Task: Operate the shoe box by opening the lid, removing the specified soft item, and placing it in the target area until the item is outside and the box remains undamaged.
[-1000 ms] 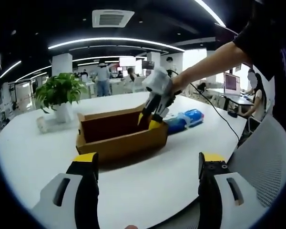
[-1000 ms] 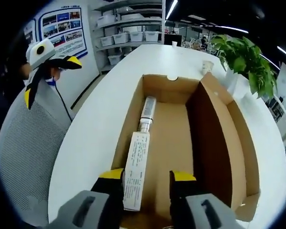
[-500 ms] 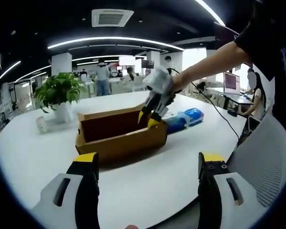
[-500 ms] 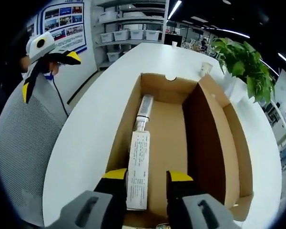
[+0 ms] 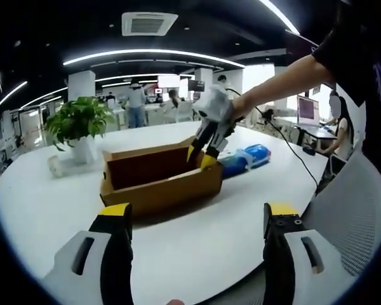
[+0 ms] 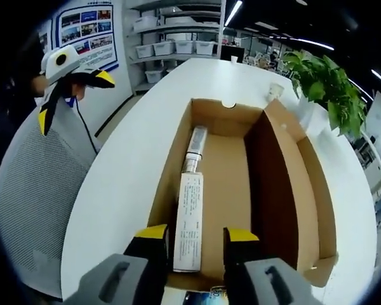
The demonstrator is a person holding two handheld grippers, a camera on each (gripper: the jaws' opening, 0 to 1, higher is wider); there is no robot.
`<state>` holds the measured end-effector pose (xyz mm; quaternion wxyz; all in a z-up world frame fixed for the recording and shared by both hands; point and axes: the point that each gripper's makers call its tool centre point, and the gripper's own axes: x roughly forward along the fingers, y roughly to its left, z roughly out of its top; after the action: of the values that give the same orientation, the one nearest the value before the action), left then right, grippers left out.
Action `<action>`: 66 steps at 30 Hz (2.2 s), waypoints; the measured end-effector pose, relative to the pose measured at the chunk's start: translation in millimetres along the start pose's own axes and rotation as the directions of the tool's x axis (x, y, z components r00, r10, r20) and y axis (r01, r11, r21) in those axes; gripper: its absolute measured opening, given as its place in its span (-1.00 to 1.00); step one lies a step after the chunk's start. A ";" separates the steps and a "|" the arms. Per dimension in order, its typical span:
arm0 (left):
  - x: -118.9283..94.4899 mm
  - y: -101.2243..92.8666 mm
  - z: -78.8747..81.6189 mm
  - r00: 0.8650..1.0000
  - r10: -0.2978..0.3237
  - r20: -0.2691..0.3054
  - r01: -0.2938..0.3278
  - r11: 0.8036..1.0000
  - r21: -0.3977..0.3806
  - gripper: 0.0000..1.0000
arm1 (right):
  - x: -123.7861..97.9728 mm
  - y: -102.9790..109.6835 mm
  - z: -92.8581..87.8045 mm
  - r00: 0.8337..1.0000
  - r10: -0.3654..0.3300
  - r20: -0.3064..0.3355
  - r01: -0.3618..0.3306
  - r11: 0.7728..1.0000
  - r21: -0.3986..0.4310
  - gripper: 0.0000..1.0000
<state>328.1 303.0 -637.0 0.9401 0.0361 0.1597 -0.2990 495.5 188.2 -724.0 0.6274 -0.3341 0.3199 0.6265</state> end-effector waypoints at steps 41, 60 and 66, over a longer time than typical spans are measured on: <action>0.1 -4.6 3.8 1.000 -0.015 0.022 0.014 1.000 0.013 0.80 | -11.9 -1.3 34.3 0.993 -0.107 0.053 0.112 0.988 -0.107 -0.72; 0.9 -6.1 4.5 0.999 -0.024 0.028 0.023 0.999 0.024 0.94 | -64.8 -1.6 53.8 0.982 -0.160 0.101 0.173 0.975 -0.142 -0.72; 0.7 -6.1 5.1 0.999 -0.029 0.035 0.029 1.000 0.007 0.97 | -84.5 -3.6 47.1 0.980 -0.177 0.094 0.190 0.970 -0.149 -0.72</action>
<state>326.5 296.7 -632.3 0.9381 0.0317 0.1429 -0.3139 497.4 178.5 -627.7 0.6668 -0.3851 0.2120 0.6018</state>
